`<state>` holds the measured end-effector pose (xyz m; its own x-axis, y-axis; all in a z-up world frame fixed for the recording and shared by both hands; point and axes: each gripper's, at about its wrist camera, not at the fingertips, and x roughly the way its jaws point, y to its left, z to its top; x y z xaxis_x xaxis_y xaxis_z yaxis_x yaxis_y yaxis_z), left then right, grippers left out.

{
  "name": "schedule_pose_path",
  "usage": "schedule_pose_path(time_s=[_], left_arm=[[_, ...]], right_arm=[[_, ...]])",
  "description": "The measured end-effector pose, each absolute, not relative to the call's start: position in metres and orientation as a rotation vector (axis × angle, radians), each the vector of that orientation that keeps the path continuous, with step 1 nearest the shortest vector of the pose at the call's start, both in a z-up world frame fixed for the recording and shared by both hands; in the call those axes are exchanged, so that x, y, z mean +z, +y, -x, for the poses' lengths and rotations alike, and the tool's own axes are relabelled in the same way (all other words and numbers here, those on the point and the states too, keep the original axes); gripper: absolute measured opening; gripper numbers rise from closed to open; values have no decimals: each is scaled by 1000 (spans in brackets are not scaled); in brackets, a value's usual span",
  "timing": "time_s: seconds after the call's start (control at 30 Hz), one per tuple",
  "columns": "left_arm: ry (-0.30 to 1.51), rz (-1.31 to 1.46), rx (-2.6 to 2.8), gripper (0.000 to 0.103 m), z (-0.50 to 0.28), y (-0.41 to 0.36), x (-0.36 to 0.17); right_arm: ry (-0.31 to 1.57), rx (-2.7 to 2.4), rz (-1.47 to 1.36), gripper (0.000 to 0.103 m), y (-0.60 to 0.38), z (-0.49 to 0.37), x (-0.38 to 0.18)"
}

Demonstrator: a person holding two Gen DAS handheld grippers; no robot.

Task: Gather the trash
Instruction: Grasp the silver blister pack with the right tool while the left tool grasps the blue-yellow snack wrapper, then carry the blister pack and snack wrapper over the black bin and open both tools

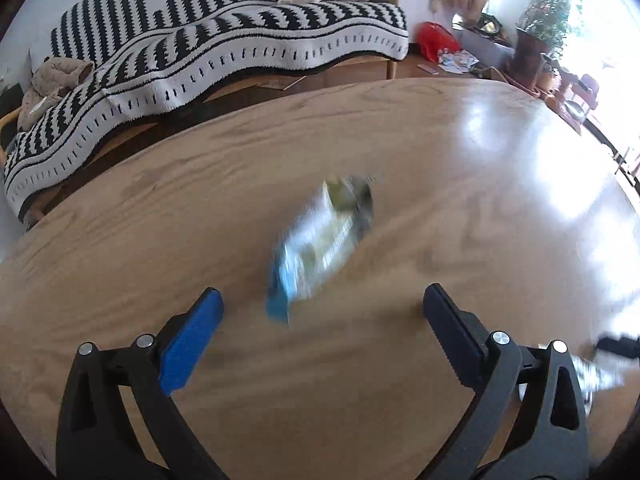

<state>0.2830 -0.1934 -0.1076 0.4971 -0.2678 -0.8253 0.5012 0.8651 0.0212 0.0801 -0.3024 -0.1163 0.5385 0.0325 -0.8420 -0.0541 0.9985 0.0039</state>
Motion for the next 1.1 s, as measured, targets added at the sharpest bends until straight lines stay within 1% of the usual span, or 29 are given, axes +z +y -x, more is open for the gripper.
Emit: schedule_pose_path(time_s=[0.1, 0.13, 0.17, 0.2, 0.23, 0.27, 0.3, 0.33, 0.37, 0.4, 0.5, 0.87, 0.97, 1.1], left_arm=[[937, -270, -461, 97, -292, -200, -107], [931, -267, -456, 97, -294, -201, -107], [924, -267, -452, 97, -293, -201, -107], [921, -265, -451, 94, -293, -202, -107], [909, -264, -452, 83, -290, -203, -105], [899, -264, -455, 74, -287, -203, -103], [886, -273, -459, 57, -283, -204, -101], [883, -280, -463, 37, -279, -205, -99], [881, -288, -463, 27, -275, -207, -98], [882, -296, -459, 15, -273, -208, -98], [886, -292, -452, 10, -257, -206, -98], [950, -166, -407, 10, -169, -173, -93], [949, -168, -419, 10, -143, -179, -88], [905, -189, -487, 10, -103, -208, -73]], right_arm=[[998, 63, 28, 85, -304, -78, -116], [995, 61, 27, 80, -305, -77, -116], [988, 60, 25, 72, -306, -76, -114], [984, 59, 23, 65, -305, -75, -113], [981, 59, 18, 48, -306, -74, -112], [980, 60, 10, 38, -308, -73, -110], [983, 60, 7, 35, -309, -73, -109], [985, 61, 8, 34, -309, -73, -109], [986, 62, 11, 33, -308, -72, -109], [989, 61, 9, 33, -308, -71, -109], [998, 65, -15, 32, -309, -69, -106], [931, -12, -71, 32, -351, -23, -71], [909, -58, -83, 32, -376, 0, -60], [888, -140, -135, 32, -423, 36, -50]])
